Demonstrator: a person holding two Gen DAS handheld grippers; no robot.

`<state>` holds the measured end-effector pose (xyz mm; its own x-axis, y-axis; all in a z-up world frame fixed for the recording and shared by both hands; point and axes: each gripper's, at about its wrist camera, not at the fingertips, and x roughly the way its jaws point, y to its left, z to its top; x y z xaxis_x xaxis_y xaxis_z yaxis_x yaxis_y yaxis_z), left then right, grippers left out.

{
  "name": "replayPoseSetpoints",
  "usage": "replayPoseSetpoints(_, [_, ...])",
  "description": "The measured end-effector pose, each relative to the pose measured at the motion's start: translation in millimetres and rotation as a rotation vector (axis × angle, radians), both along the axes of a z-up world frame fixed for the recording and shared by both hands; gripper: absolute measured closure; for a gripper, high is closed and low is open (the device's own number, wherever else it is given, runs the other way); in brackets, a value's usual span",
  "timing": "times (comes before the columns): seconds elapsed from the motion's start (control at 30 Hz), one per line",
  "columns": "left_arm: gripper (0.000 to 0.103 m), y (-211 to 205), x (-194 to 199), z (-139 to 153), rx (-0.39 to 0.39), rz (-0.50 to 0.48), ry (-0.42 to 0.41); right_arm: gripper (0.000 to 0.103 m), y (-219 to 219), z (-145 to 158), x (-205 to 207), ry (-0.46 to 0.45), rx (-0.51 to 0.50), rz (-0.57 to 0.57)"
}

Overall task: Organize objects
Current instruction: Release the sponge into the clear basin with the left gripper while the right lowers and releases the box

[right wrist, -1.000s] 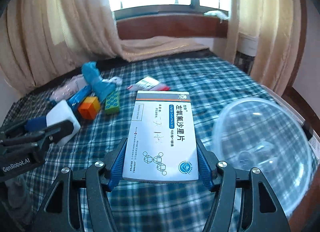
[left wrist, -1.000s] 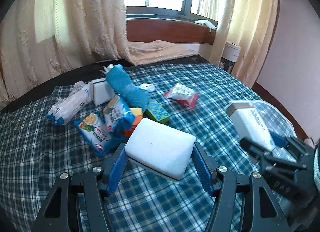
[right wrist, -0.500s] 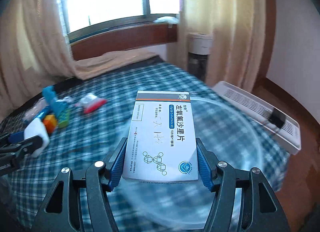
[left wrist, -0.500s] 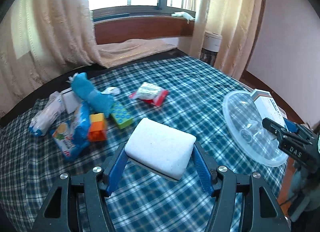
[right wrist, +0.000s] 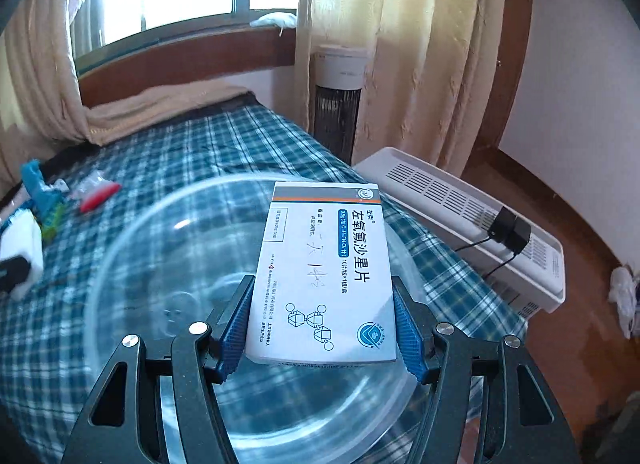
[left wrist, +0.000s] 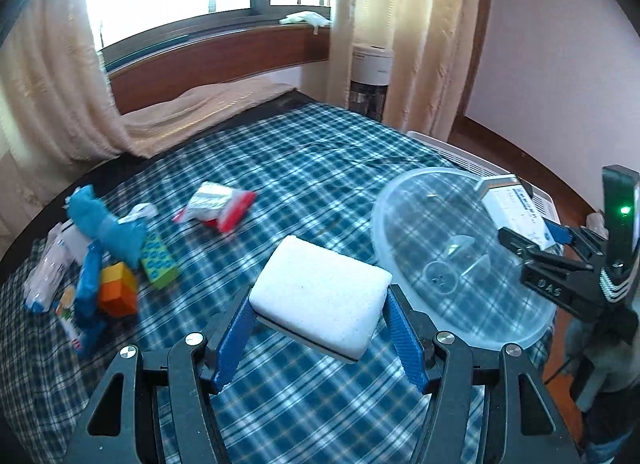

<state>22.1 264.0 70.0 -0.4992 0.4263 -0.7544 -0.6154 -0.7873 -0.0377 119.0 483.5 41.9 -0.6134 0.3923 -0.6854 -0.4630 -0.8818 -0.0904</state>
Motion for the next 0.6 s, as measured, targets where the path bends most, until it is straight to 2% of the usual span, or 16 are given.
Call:
replayPoseSetpoints(0.2, [0.035,26.7,0.7,-2.8,-0.015,-0.04,-0.004,0.038,7.2,-7.5,-3.8,-0.02,-0.002,0.031])
replayPoseSetpoints(0.47, [0.035,60.7,5.2,-2.8,-0.016,-0.107,-0.008,0.038,13.7,-9.2,0.4,0.009,-0.042,0.031])
replayPoseSetpoints(0.57, [0.029,71.4,8.0,-2.1,-0.011,-0.136,-0.007,0.038,13.2,-9.3,3.3,0.018,-0.051,0.034])
replayPoseSetpoints(0.6, [0.021,74.3,8.5,-2.2,-0.008,-0.141,-0.011,0.038,13.0,-9.2,3.5,0.019,-0.051,0.036])
